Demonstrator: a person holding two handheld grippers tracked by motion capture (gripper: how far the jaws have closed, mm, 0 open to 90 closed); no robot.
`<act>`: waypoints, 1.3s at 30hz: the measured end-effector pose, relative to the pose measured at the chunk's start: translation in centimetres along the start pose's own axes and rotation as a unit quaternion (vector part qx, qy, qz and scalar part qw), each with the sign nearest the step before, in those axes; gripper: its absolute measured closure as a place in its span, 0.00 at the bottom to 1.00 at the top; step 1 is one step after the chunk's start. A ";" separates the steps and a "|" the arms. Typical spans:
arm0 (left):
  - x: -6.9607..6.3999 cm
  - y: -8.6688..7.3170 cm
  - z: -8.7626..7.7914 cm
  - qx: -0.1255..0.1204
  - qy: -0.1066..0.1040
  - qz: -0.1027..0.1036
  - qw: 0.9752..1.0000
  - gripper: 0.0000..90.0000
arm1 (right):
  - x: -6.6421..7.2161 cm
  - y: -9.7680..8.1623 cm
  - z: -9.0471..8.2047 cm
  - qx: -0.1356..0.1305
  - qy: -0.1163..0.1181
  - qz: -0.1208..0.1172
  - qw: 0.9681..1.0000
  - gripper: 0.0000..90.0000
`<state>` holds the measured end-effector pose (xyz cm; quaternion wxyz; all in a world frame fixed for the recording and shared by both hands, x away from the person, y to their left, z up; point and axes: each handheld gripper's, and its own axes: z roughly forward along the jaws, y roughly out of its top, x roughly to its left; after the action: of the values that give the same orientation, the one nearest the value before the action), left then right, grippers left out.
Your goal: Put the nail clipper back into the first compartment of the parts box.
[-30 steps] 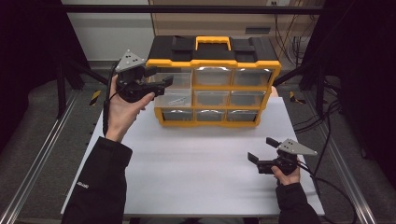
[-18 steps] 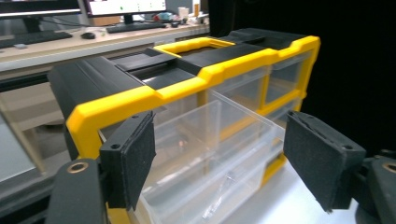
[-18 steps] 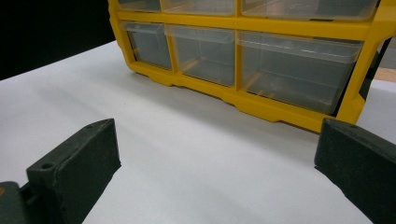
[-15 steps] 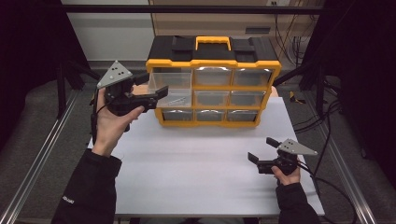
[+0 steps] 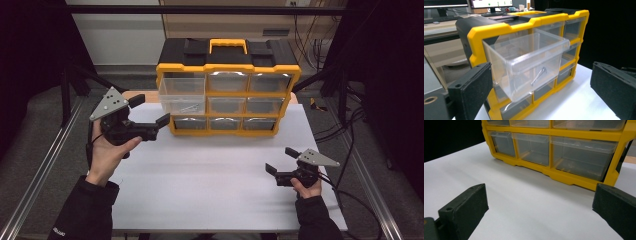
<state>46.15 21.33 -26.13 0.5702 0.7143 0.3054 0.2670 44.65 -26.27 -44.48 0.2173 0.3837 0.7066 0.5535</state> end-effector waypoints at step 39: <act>1.4 -15.6 -1.3 0.069 0.005 -0.031 0.997 0.01 | 0.0 0.0 0.0 0.001 0.003 -0.001 1.000 0.00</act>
<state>44.14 25.75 -41.07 0.5258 0.7409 0.3482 0.2310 44.62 -26.24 -44.49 0.2158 0.3815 0.7081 0.5536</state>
